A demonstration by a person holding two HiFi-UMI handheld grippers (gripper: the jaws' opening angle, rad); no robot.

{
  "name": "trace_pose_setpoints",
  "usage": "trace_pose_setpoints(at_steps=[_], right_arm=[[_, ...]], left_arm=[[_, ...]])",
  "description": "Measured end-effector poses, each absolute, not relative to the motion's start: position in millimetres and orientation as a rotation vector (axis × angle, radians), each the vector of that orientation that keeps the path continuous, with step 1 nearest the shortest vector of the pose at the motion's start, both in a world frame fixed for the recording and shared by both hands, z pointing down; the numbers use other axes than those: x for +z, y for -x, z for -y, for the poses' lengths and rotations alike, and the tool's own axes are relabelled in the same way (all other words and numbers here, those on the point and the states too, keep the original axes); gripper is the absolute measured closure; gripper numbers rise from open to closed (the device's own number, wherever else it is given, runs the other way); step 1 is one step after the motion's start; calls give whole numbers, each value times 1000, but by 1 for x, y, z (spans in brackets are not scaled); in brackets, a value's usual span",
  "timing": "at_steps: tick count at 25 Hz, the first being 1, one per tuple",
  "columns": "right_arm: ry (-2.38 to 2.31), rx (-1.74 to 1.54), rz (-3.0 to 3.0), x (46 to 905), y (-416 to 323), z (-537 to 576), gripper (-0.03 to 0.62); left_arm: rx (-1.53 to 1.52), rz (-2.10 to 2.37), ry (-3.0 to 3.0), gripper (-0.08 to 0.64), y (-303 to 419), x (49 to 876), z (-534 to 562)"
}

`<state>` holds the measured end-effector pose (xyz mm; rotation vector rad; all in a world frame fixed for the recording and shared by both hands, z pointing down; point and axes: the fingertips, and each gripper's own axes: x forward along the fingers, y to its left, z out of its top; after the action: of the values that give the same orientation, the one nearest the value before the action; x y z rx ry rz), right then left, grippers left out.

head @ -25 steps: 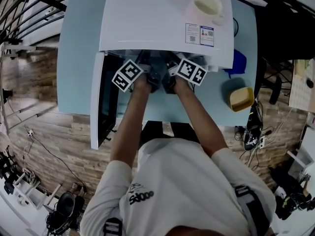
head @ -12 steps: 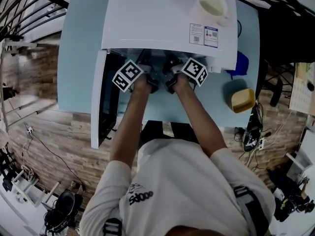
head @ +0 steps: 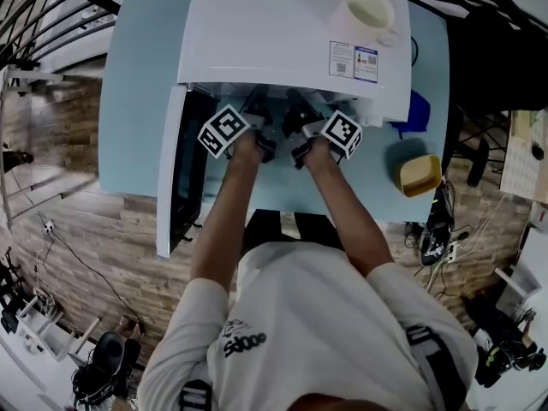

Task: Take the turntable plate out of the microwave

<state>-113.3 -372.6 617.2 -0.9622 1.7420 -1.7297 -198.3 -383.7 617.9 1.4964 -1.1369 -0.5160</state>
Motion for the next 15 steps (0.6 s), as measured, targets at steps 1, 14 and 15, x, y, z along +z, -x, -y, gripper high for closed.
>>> trace_pose_setpoints(at_steps=[1,14,15], right_arm=[[964,-1736,-1742,617,113,372,566],[911,-1742,-1714,612,117,354,565],[906,-1747,-1714,613,117,350,566]], left_arm=[[-532,1128,-1480,480,199,619,384],[-663,1056,-1418,499,202,616,366],[-662,1058,-1420,499,201,617,362]])
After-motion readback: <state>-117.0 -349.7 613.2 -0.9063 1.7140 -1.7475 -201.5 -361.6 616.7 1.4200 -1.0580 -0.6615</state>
